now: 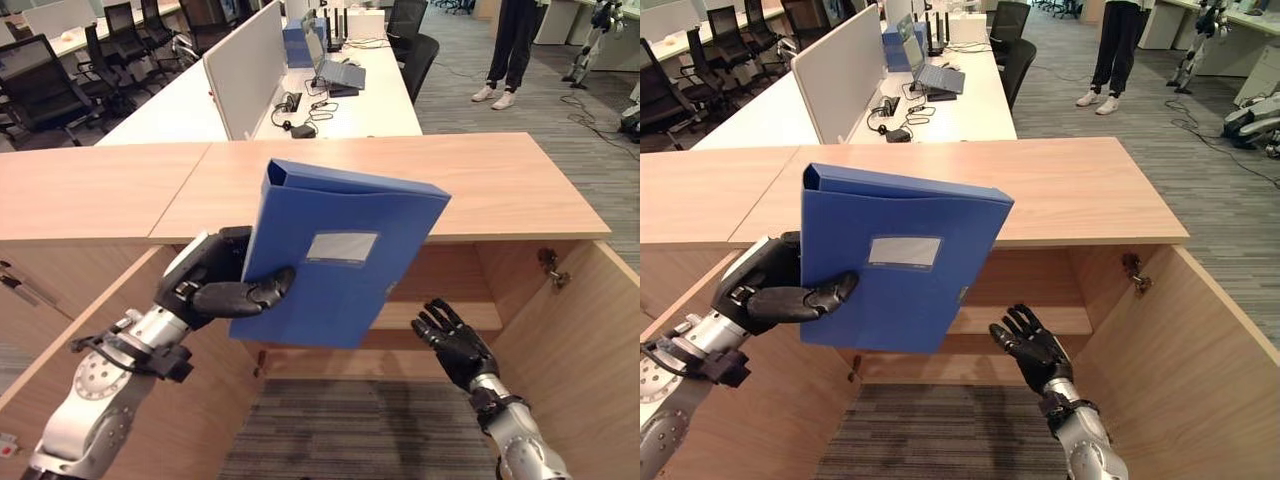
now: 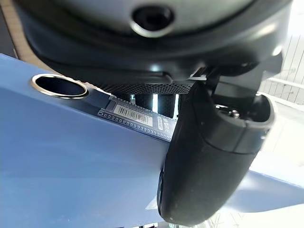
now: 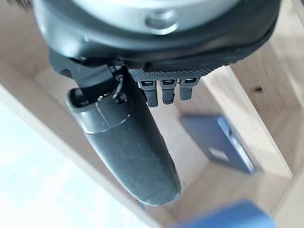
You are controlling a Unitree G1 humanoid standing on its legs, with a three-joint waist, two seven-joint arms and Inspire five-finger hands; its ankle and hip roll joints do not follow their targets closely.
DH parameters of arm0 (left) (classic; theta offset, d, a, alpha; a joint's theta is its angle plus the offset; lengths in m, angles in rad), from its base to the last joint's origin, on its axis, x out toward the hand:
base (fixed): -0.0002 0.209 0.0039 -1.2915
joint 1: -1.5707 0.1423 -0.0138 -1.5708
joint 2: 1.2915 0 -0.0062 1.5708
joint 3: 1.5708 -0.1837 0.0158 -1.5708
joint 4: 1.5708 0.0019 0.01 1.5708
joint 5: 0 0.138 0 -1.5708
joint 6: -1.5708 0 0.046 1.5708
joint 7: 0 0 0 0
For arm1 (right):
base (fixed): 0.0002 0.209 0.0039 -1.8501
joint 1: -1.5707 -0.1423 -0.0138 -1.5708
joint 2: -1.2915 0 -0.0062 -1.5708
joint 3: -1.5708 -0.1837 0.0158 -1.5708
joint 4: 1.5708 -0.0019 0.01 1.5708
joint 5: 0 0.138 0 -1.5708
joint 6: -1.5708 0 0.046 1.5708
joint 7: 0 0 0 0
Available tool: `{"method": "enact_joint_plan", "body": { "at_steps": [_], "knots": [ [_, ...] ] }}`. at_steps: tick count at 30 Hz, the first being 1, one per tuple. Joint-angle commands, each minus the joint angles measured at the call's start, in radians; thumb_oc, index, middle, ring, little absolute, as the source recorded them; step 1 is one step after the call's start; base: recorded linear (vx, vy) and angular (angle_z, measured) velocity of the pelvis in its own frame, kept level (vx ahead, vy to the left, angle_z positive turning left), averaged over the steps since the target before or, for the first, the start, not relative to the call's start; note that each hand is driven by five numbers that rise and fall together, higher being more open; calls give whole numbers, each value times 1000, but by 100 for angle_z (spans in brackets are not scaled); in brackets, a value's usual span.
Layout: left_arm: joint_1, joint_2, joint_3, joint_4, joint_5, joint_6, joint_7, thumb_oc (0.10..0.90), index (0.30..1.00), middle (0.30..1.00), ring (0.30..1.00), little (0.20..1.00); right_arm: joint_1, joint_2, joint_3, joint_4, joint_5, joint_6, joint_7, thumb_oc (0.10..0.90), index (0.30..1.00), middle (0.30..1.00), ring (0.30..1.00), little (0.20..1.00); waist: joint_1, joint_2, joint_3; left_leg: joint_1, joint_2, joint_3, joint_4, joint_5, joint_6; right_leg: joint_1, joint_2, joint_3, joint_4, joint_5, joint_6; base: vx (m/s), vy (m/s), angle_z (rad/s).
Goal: Put the empty folder in the office cabinet
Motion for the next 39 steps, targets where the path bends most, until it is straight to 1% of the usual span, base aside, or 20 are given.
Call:
{"method": "enact_joint_plan", "body": {
  "at_steps": [1, 5, 7, 8, 9, 10, 15, 24, 25, 28, 30, 34, 39],
  "knots": [
    [-132, 5, 105, -30, -19, -96, -14, 400, 300, 300, 300, 300, -108, -33, 14, -171, 63, -42, 122, 800, 900, 900, 900, 900, -9, -31, -14, 49, 24, -32, 0, -79, -57, 69, -61, 1, 9, -105, 89, 0, 0, 0],
    [-134, -4, 97, -37, -17, -94, -19, 400, 300, 300, 300, 300, -116, -32, 46, -224, 71, -32, 141, 800, 900, 900, 900, 900, -10, -31, -14, 49, 24, -33, 0, -78, -56, 70, -59, 0, 9, -106, 88, 0, 0, 0],
    [-138, -17, 81, -45, -16, -92, -22, 400, 300, 300, 300, 300, -130, -20, 78, -240, 88, -26, 151, 800, 900, 900, 900, 900, -10, -31, -14, 49, 25, -33, 0, -78, -55, 69, -58, 1, 9, -107, 87, 0, 0, 0],
    [-139, -28, 69, -56, -24, -87, -29, 400, 300, 300, 300, 300, -142, -17, 106, -266, 76, -20, 157, 800, 900, 900, 900, 900, -9, -32, -14, 49, 25, -32, 0, -78, -54, 69, -58, 3, 9, -108, 86, 0, 0, 0],
    [-139, -28, 70, -57, -24, -87, -29, 400, 300, 300, 300, 300, -142, -17, 107, -267, 76, -20, 157, 800, 900, 900, 900, 900, -10, -32, -14, 50, 25, -32, 0, -78, -54, 69, -58, 4, 9, -108, 86, 0, 0, 0],
    [-143, -33, 53, -67, -23, -83, -37, 400, 300, 300, 300, 300, -149, -15, 129, -292, 77, -11, 170, 800, 900, 900, 900, 900, -11, -32, -14, 49, 25, -33, 0, -78, -54, 69, -57, 4, 9, -109, 84, 0, 0, 0],
    [-147, -40, 21, -83, -31, -70, -49, 400, 300, 300, 300, 300, -181, -1, 155, -325, 76, -17, 171, 800, 900, 900, 900, 900, -10, -33, -15, 48, 25, -32, 0, -79, -52, 68, -56, 7, 9, -110, 84, 0, 0, 0],
    [-128, -52, -4, -114, -54, -37, -82, 400, 300, 300, 300, 300, -238, 28, 133, -315, 65, -47, 144, 800, 900, 900, 900, 900, -4, -31, -20, 50, 24, -35, 0, -83, -48, 71, -58, 7, 9, -111, 83, 0, 0, 0],
    [-128, -54, -17, -122, -73, -28, -89, 400, 300, 300, 300, 300, -261, 38, 126, -306, 56, -60, 130, 800, 900, 900, 900, 900, -2, -31, -21, 49, 24, -37, 0, -83, -47, 72, -59, 6, 9, -111, 82, 0, 0, 0],
    [-126, -58, -40, -123, -86, -12, -100, 400, 300, 300, 300, 300, -279, 48, 115, -296, 59, -68, 119, 800, 900, 900, 900, 900, 0, -30, -21, 49, 24, -38, 0, -83, -47, 73, -59, 5, 9, -112, 82, 0, 0, 0],
    [-115, -42, -58, -143, -89, 13, -119, 400, 300, 300, 300, 300, -299, 62, 92, -267, 60, -84, 99, 800, 900, 900, 900, 900, 5, -30, -21, 49, 23, -41, 0, -84, -46, 75, -60, 1, 9, -111, 83, 0, 0, 0],
    [-93, -23, -76, -147, -97, 39, -150, 400, 300, 300, 300, 300, -330, 72, 60, -244, 73, -103, 82, 800, 900, 900, 900, 900, 12, -30, -21, 50, 22, -45, 0, -85, -44, 79, -60, -1, 9, -110, 85, -6, 1, 3],
    [-81, -8, -89, -150, -103, 53, -165, 400, 300, 300, 300, 300, -362, 87, 41, -229, 100, -122, 69, 800, 900, 900, 900, 900, 20, -31, -21, 48, 20, -48, 0, -86, -43, 79, -61, -3, 9, -108, 87, -2, 0, 1]
  ]
}}
